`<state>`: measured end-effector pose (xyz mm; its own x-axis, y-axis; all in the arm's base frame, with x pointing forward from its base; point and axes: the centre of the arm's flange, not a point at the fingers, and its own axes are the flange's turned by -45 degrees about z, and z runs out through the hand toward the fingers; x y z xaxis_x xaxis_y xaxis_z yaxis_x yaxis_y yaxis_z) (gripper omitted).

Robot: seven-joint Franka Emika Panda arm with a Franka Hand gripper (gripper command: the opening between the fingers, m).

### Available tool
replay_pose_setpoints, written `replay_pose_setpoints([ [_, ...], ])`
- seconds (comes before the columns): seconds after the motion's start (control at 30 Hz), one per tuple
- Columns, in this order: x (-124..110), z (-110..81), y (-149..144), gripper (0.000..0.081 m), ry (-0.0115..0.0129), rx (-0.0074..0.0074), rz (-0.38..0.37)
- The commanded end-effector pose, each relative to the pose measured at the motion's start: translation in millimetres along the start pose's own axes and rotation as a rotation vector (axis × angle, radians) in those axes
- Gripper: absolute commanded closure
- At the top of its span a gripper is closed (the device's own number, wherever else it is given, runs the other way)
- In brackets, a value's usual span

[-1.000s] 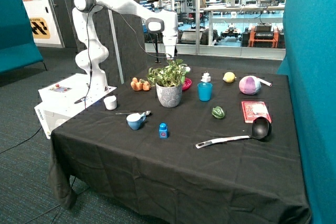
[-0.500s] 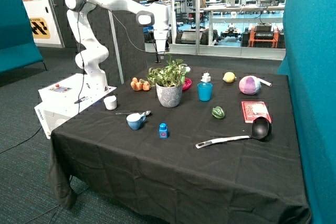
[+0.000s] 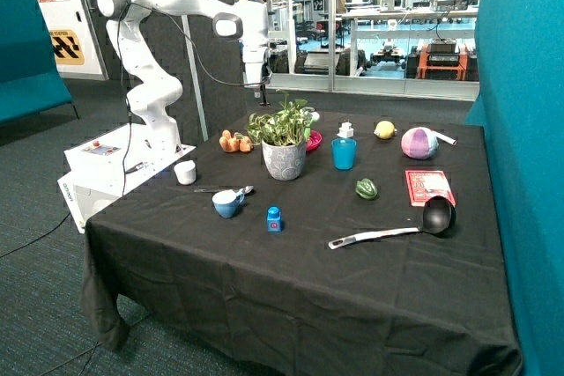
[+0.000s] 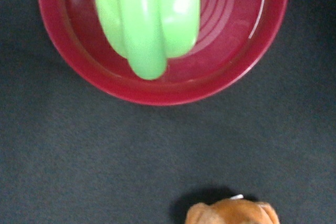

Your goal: Water the pot plant and put the can on the plate

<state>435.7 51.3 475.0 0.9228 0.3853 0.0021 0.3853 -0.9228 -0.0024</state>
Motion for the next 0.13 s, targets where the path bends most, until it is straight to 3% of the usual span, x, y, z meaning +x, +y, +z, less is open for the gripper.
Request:
replay_pose_setpoints([
  [0.0, -8.6, -1.4, 15.3, 0.017, -0.0021, -0.0024, -0.003],
  [0.1, -5.7, -0.9, 14.1, 0.015, -0.0022, -0.0024, -0.016],
])
